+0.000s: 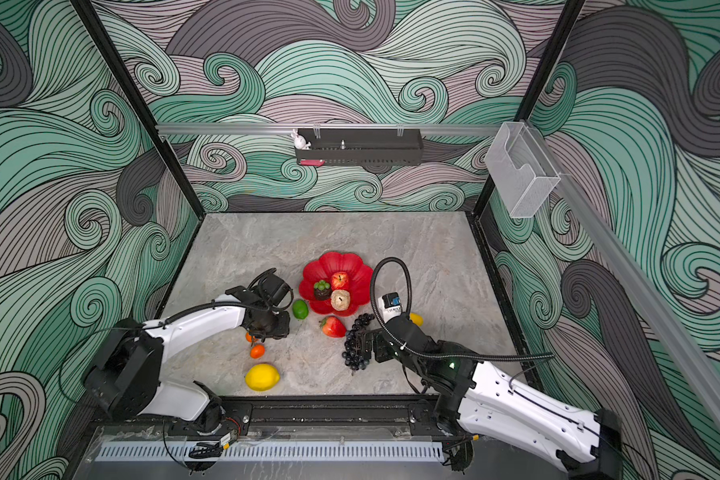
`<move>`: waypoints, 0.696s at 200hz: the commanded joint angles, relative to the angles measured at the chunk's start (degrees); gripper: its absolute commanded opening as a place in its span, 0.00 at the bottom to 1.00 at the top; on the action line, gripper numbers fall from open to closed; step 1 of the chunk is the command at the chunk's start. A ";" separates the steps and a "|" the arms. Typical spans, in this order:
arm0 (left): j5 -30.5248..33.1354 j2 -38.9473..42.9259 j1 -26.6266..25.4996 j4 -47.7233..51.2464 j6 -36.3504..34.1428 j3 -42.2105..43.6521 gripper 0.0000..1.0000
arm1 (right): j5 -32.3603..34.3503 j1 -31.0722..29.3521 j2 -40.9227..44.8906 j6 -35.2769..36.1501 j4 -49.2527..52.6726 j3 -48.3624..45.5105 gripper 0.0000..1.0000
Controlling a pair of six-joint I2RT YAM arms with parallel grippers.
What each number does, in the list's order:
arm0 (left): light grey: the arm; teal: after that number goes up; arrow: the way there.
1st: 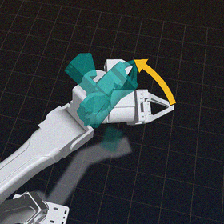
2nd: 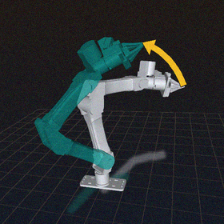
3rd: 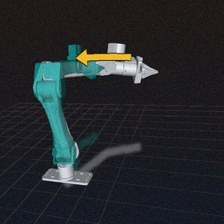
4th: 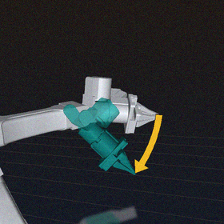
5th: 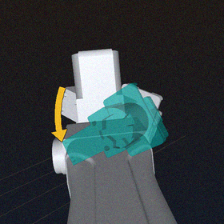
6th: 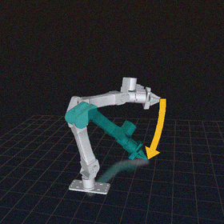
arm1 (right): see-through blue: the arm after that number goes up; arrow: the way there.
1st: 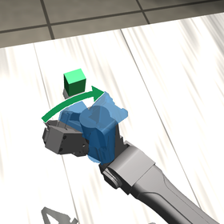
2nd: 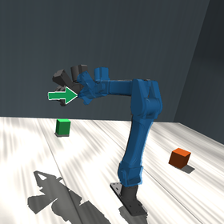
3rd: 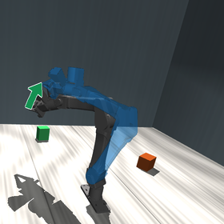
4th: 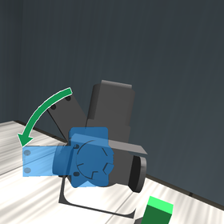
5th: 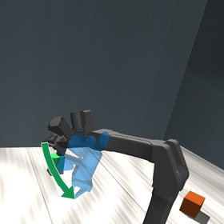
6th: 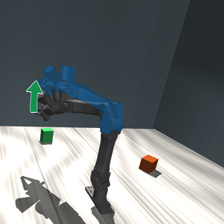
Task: Place and organize the fake fruits in the fruit bowl
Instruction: 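Bring the avocado to the right gripper while the right gripper closes on it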
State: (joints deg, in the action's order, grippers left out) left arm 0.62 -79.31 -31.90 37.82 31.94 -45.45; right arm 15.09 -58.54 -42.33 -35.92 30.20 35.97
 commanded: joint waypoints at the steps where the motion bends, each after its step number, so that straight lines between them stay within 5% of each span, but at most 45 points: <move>1: 0.18 5.85 0.00 -3.87 -0.44 1.33 0.45 | -0.80 0.18 -0.62 -1.30 -1.20 1.40 1.00; 69: -4.48 22.86 -6.87 -20.20 -8.06 6.97 0.43 | -3.83 0.05 -1.69 -3.99 -2.19 4.14 1.00; 139: -3.44 19.10 -20.29 -31.24 -22.36 4.43 0.45 | -6.32 -0.21 -0.91 -11.55 -10.95 4.02 1.00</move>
State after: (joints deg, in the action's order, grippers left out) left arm -2.11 -58.11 -49.78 12.56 16.60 -38.41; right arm 9.87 -58.54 -43.99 -43.29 24.58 38.98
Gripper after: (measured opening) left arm 0.492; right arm 0.996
